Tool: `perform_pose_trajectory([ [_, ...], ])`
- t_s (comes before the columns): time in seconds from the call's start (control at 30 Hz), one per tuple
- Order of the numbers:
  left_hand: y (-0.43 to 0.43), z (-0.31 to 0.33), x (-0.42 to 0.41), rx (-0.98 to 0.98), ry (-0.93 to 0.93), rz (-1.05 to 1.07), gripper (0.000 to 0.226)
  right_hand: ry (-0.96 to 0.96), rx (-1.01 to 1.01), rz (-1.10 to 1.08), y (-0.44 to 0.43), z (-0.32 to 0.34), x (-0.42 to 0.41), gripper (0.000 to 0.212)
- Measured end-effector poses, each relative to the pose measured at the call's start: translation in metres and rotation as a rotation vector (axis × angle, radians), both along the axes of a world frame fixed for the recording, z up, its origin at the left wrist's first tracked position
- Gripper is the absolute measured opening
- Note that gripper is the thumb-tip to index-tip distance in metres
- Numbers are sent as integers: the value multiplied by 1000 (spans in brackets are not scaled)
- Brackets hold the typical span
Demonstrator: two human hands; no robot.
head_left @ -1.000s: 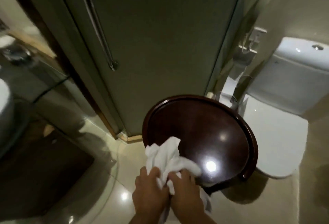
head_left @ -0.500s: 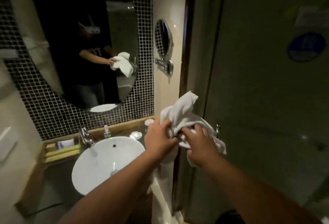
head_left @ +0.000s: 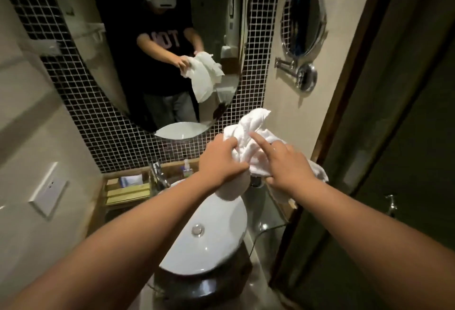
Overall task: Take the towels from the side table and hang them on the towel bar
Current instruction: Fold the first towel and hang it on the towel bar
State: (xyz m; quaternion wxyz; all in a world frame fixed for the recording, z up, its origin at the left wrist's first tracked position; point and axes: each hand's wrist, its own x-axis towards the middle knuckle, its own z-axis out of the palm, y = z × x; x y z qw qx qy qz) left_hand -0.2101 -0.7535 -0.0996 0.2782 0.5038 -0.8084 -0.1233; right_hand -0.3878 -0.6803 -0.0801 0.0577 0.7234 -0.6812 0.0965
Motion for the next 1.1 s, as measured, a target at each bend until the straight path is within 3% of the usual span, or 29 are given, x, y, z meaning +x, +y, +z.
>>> perform_pose_trajectory([
  [0.1,-28,-38,-5,70,-6,6,41,-93,106,-32,-39,-19,-8,120],
  [0.27,-72,-93,-42,284,115,95,41,-109,254,-51,-105,-69,-35,94],
  [0.43,-115,-153,-82,524,136,133,30,-164,405,-60,-162,-136,-71,90],
  [0.57,-145,-194,-101,662,79,133,36,-42,577,-6,-190,-188,-86,70],
  [0.7,-152,-235,-111,774,73,127,34,133,687,9,-199,-226,-86,63],
  [0.8,-154,-259,-117,863,68,89,32,117,747,-50,-202,-244,-87,60],
  [0.9,-160,-273,-126,983,104,89,28,18,697,-108,-208,-255,-94,60],
  [1.03,-160,-290,-138,1124,188,38,25,-36,445,-153,-209,-267,-107,49],
  [1.1,-156,-296,-145,1158,257,64,27,-11,408,-76,-210,-274,-119,45],
])
